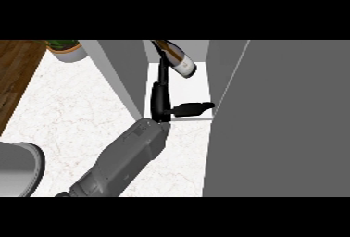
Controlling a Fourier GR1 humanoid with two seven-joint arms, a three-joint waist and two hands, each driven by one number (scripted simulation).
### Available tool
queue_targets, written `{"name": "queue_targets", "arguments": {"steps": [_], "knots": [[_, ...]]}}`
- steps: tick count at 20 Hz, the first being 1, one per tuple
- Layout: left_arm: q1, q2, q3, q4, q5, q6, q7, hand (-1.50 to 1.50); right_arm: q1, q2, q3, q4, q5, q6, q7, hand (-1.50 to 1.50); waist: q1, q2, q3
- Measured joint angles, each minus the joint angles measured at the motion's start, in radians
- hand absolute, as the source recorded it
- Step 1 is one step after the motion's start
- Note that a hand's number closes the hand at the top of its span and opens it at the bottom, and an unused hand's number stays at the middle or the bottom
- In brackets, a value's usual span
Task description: Pick up the wine, place it into the cabinet and close the cabinet
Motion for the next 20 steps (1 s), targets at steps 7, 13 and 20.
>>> {"name": "queue_targets", "arguments": {"steps": [7, 13, 20], "knots": [[0.186, 0.018, -0.067, -0.275, -0.051, 0.029, 0.025, -1.5, 0.001, -0.014, -0.037, -0.002, 0.001, -0.024, 0.004, -1.5, 0.026, -0.004, 0.0], [0.373, 0.078, -0.161, -0.566, -0.124, 0.076, 0.088, -1.5, 0.029, -0.014, -0.053, 0.001, 0.003, -0.008, -0.022, -1.5, 0.033, -0.005, 0.001], [0.6, 0.216, -0.221, -0.842, -0.208, 0.097, 0.118, 1.5, 0.044, -0.046, -0.103, 0.005, -0.009, 0.02, -0.025, -1.5, 0.032, -0.003, 0.001]]}}
